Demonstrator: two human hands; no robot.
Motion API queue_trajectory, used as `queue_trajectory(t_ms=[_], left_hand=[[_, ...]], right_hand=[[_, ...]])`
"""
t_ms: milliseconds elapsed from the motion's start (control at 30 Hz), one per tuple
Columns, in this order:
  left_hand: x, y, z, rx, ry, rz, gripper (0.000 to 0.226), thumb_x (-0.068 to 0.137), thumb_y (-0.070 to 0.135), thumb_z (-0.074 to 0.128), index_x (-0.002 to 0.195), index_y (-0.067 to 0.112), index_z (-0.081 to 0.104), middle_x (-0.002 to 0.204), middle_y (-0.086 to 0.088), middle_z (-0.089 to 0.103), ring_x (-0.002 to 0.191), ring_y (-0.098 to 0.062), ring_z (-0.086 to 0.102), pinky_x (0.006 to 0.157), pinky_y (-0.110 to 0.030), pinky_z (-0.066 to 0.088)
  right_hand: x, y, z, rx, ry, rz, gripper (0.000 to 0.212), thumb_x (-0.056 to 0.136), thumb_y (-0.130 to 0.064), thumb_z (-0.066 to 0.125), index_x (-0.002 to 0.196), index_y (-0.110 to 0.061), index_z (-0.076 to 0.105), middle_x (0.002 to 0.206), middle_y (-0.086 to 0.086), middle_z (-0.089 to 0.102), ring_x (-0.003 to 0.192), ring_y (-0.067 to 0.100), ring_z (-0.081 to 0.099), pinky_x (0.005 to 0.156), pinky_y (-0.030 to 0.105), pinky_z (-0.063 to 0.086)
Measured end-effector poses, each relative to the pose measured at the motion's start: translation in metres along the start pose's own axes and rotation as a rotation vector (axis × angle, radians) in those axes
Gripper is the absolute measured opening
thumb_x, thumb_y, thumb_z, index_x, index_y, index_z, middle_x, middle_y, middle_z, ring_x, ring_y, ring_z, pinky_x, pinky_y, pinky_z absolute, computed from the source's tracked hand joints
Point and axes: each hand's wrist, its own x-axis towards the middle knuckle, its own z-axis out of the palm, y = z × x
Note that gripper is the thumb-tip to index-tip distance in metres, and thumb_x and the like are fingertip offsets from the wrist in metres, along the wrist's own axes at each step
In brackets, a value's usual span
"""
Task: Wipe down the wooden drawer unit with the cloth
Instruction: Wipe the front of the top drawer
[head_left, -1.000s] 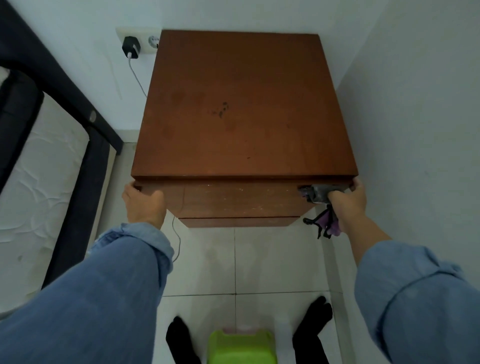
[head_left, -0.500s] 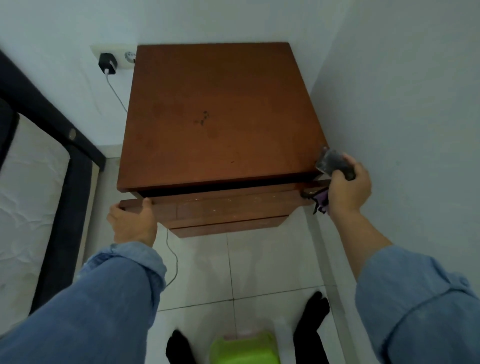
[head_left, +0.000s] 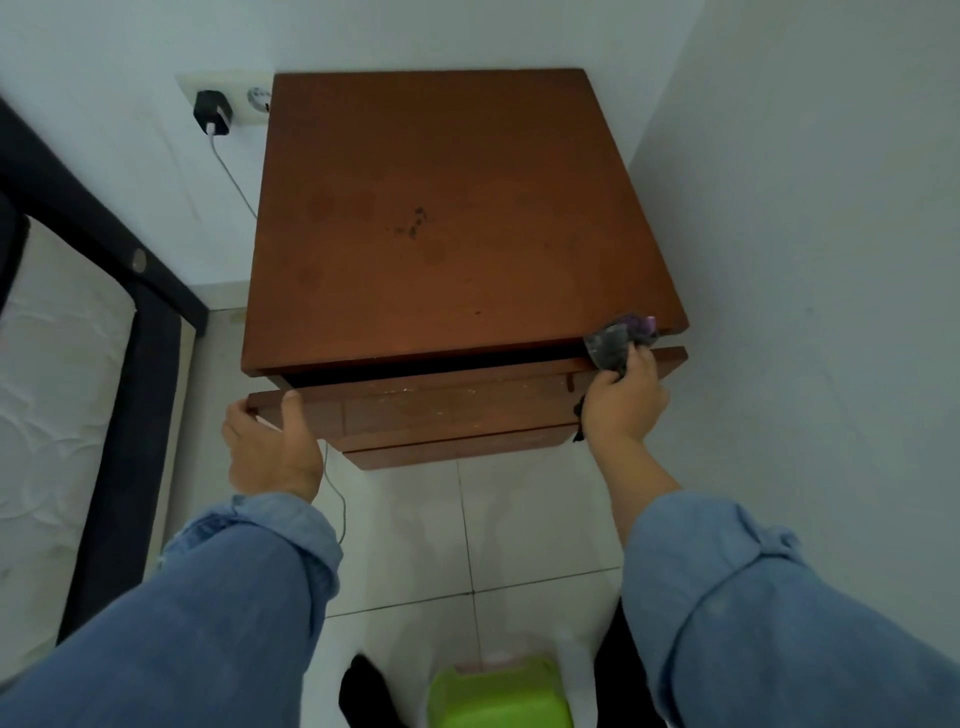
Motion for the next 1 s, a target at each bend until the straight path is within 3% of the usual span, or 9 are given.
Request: queue_trajectory(t_ms=[200, 633, 867, 1000], left_hand=[[-0.001, -0.004, -0.004, 0.015, -0.032, 0.024, 0.065, 0.076, 0.057, 0.039, 0.125, 0.015, 0.045, 0.126, -0.010, 0.053, 0.107, -0.034, 0.055, 0.096, -0.054, 0.043], [-0.007, 0.001, -0.017, -0.053, -0.051, 0.034, 0.054, 0.082, 0.044, 0.035, 0.126, 0.018, 0.051, 0.129, -0.006, 0.056, 0.114, -0.028, 0.053, 0.102, -0.046, 0.038], [-0.002, 0.004, -0.031, -0.143, -0.109, -0.047, 0.036, 0.096, 0.025, 0.036, 0.124, 0.019, 0.057, 0.120, -0.003, 0.060, 0.103, -0.017, 0.048, 0.087, -0.028, 0.034], [0.004, -0.002, -0.036, -0.220, -0.141, -0.037, 0.046, 0.088, 0.035, 0.032, 0.121, 0.023, 0.062, 0.123, -0.001, 0.062, 0.112, -0.018, 0.052, 0.098, -0.031, 0.037]], right_hand=[[-0.072, -0.045, 0.032, -0.093, -0.136, -0.104, 0.047, 0.092, -0.015, 0.044, 0.139, -0.016, 0.044, 0.151, -0.006, 0.035, 0.110, 0.027, 0.042, 0.092, 0.033, 0.041], [-0.113, -0.071, 0.047, -0.130, -0.245, -0.220, 0.051, 0.091, -0.011, 0.045, 0.141, -0.018, 0.041, 0.149, -0.010, 0.036, 0.114, 0.021, 0.040, 0.095, 0.028, 0.040], [-0.145, -0.084, 0.064, -0.070, -0.346, -0.379, 0.055, 0.089, -0.007, 0.049, 0.141, -0.022, 0.042, 0.149, -0.015, 0.036, 0.109, 0.021, 0.043, 0.089, 0.024, 0.041], [-0.161, -0.093, 0.076, -0.068, -0.412, -0.436, 0.056, 0.090, -0.006, 0.050, 0.142, -0.023, 0.040, 0.149, -0.016, 0.036, 0.112, 0.019, 0.042, 0.094, 0.022, 0.040]])
